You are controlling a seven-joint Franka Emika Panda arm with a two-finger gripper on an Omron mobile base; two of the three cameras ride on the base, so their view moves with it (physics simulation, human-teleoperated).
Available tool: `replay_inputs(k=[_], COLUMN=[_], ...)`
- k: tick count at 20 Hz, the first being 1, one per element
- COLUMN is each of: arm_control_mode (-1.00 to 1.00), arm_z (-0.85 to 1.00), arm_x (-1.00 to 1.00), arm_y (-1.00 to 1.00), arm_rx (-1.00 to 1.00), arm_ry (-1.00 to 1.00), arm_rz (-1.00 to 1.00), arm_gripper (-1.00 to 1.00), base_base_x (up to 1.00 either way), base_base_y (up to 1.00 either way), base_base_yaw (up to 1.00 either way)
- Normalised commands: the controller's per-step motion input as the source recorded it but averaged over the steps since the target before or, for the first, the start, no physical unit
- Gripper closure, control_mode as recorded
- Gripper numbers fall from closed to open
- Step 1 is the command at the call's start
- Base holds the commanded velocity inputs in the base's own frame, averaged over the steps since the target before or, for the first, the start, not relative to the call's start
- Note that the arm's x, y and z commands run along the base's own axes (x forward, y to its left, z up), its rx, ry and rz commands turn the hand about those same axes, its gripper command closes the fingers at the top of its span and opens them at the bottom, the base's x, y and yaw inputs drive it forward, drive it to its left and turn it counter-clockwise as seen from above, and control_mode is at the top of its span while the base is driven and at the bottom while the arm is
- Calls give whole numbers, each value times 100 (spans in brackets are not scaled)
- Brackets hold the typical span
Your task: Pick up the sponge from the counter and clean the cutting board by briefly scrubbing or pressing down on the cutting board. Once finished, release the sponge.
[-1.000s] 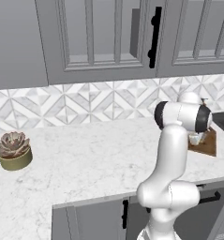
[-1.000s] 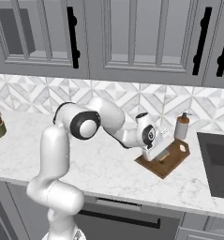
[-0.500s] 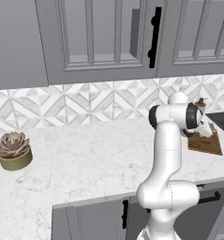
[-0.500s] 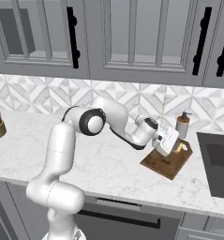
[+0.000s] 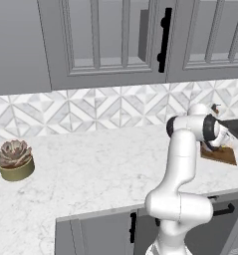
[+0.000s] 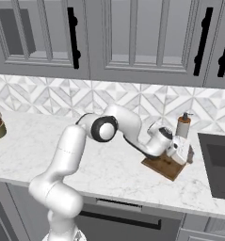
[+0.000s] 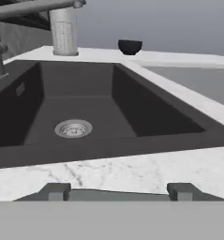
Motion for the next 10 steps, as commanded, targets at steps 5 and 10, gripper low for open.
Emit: replay_inputs(k=[5, 10], arm_control_mode=[-100, -100], arm_z=[14, 87], arm_x=[-93, -27], arm_y=[-6, 93], arm_rx=[30, -1], arm_ry=[-28, -8], arm_rz=[-7, 0], arm_gripper=[100, -100], base_base_x=[0, 0], base_base_y=[0, 0], base_base_yaw=[0, 0])
